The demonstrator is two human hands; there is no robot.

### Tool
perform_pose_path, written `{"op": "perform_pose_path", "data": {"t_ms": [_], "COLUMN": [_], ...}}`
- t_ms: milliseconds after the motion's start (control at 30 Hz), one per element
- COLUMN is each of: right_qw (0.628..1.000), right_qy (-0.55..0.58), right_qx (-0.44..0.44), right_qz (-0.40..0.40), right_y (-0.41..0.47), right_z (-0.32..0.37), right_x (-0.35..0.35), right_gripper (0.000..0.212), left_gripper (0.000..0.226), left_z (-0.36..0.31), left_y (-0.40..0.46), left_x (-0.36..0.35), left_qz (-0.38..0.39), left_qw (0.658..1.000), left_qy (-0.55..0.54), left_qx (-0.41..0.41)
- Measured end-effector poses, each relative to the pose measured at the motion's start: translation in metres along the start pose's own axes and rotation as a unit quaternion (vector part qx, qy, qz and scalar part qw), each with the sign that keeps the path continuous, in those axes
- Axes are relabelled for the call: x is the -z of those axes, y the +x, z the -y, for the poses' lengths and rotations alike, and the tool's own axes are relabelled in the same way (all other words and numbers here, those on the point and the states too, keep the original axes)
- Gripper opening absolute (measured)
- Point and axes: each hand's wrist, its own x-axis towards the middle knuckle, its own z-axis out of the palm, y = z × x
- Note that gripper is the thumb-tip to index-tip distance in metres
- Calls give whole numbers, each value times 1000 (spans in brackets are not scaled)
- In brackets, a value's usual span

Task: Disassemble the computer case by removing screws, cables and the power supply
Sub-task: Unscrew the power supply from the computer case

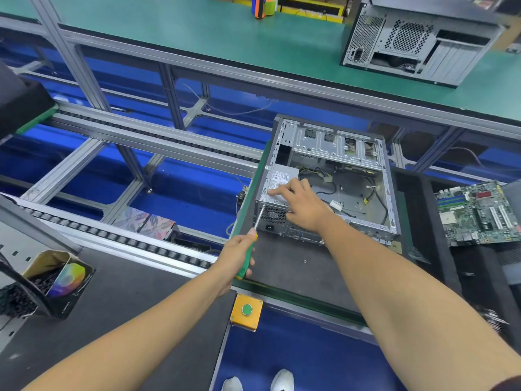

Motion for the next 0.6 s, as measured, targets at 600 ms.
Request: {"op": "perform_pose_path", "data": {"t_ms": [600], "right_qw": [1000], "right_qy": [-2], "right_qx": [4], "right_qz": [0], "right_y": [0], "right_z": [-1], "right_x": [-1], "right_gripper": [79], "left_gripper": [46], "left_z": [-4], "left_y": [-1], "left_x": [-3], "left_qz": [-5], "left_qw": [999], "left_qy": [-39], "left_qx": [16]}}
